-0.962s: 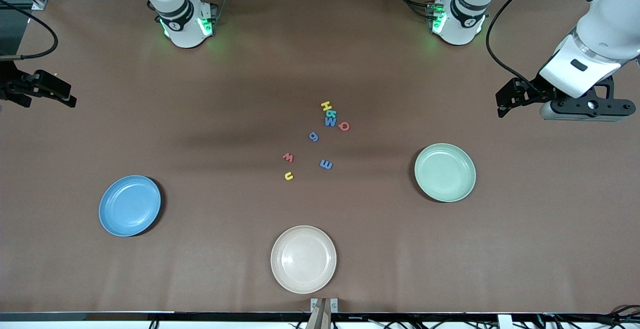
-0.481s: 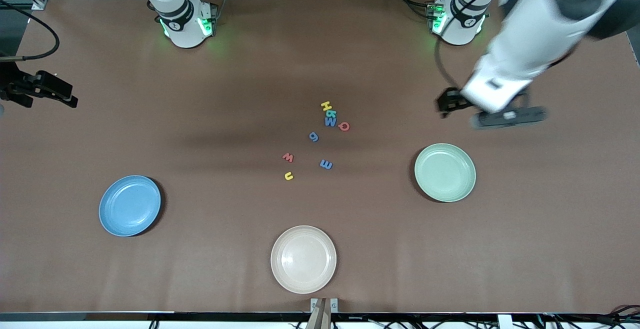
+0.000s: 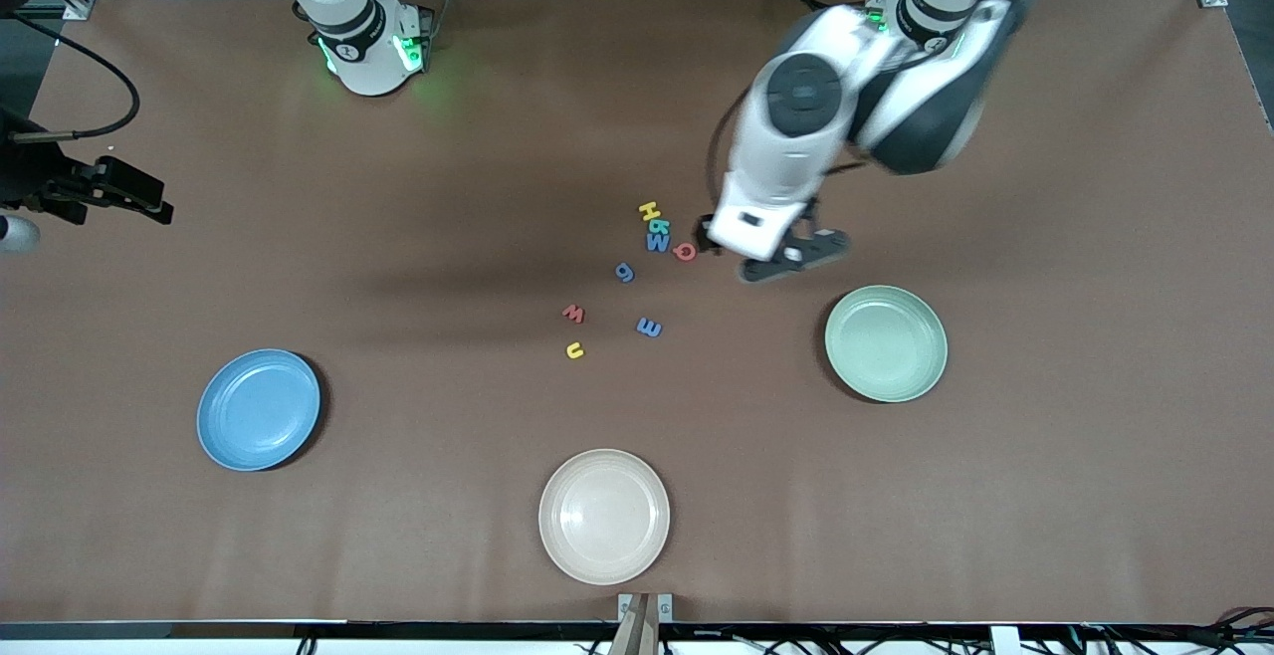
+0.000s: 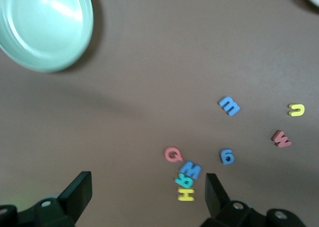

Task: Sort upper and lower case letters into plates
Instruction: 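Lower the left gripper over the yellow H while the right gripper reaches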

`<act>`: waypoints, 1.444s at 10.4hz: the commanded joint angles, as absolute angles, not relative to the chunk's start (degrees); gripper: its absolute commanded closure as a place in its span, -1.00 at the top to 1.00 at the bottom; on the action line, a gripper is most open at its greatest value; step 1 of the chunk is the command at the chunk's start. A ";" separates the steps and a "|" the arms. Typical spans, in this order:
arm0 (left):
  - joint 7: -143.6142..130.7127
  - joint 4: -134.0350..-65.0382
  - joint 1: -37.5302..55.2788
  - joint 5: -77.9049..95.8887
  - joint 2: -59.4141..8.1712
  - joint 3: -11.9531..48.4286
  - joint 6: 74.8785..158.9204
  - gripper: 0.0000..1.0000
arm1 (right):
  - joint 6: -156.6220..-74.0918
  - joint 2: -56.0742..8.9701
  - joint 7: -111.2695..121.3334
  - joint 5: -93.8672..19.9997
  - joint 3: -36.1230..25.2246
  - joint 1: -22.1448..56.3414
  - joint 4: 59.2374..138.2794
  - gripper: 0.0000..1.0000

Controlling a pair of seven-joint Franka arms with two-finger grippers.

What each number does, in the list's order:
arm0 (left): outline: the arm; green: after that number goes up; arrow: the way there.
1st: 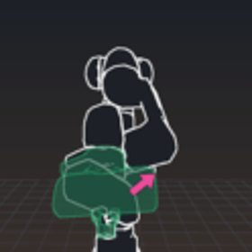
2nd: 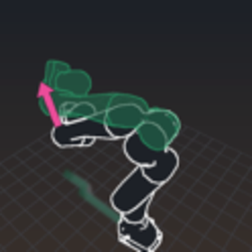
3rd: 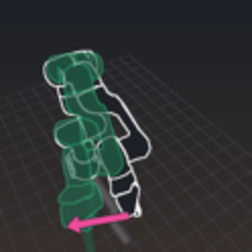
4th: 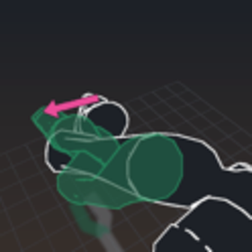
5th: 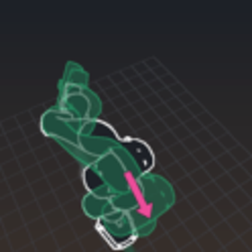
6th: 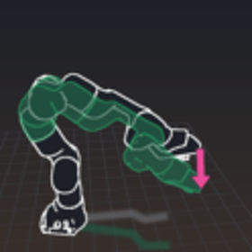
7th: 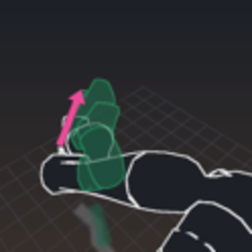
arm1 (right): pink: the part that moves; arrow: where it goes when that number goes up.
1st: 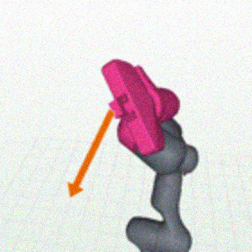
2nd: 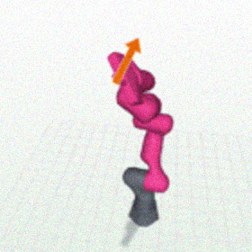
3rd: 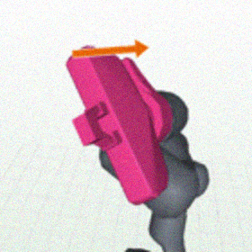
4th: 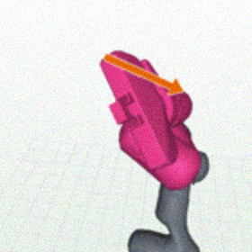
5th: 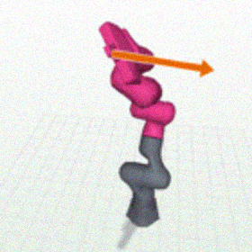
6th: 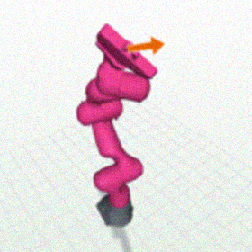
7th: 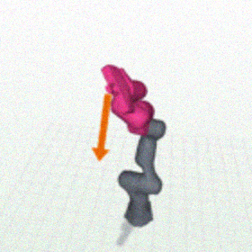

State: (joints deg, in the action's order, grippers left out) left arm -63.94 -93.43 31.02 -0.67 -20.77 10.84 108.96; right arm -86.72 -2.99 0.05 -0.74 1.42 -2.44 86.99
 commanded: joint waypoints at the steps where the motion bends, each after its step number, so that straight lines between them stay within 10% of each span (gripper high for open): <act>1: -71.17 -91.41 34.35 -0.97 -24.68 10.37 110.73 1.00 | -86.49 -1.67 0.70 -1.58 1.58 -2.81 87.98 1.00; 7: -94.74 -91.76 44.55 -1.75 -37.86 10.20 128.83 1.00 | -86.30 -2.89 3.87 -1.67 1.41 -3.25 88.42 1.00; 15: -94.13 -107.28 46.05 -5.54 -34.03 10.37 137.34 1.00 | -101.82 -13.01 5.01 -5.10 1.58 -5.54 97.69 1.00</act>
